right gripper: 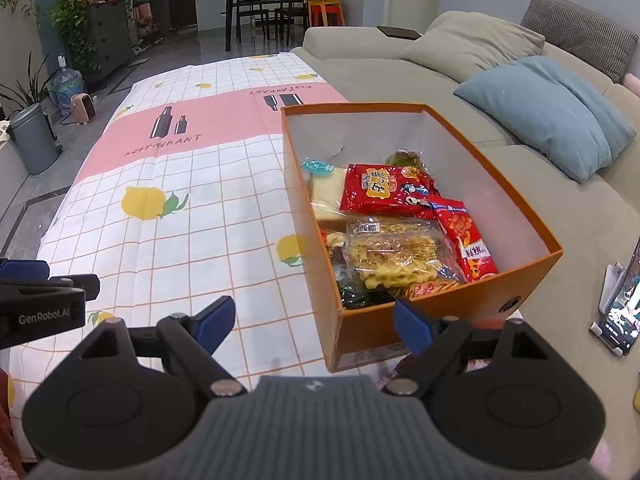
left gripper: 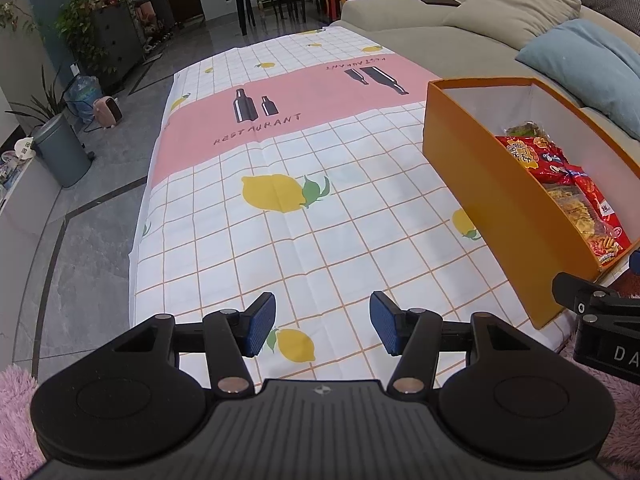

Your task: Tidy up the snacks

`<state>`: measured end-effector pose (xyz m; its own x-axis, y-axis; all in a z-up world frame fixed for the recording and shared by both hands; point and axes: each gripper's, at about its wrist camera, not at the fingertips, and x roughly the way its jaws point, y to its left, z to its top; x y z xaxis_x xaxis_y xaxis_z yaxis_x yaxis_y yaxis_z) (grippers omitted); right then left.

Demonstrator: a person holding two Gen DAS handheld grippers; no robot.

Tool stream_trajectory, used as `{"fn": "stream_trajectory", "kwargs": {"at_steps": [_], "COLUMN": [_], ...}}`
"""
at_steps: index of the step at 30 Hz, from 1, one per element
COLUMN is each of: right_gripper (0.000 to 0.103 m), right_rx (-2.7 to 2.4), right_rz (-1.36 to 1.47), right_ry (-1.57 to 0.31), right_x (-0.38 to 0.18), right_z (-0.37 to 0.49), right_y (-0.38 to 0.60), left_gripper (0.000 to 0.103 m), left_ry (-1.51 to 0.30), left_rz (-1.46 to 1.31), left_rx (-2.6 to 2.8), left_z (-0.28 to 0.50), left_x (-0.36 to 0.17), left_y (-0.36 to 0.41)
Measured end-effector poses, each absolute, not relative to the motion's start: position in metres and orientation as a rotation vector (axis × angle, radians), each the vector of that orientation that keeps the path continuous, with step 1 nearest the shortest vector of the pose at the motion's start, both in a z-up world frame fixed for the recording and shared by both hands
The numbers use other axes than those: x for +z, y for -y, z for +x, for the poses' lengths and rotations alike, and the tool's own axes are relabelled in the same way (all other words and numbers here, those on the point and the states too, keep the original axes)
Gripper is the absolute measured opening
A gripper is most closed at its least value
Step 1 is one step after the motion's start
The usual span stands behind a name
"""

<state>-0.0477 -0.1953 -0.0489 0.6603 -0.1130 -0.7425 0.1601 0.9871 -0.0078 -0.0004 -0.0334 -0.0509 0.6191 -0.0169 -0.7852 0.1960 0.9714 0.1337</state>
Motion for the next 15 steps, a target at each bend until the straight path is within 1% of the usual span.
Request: {"fn": "stream_trajectory", "kwargs": {"at_steps": [15], "right_gripper": [0.084], "right_rx": [-0.154], "right_rz": [0.060], "right_ry": [-0.835], "right_x": [-0.0489], "right_z": [-0.0478], "right_y": [0.1954], "left_gripper": [0.065], "left_ry": [-0.896], "left_rz": [0.206], "left_rx": [-0.120], "left_z": [-0.0007], "left_x": [-0.0502], "left_y": [0.0343]}}
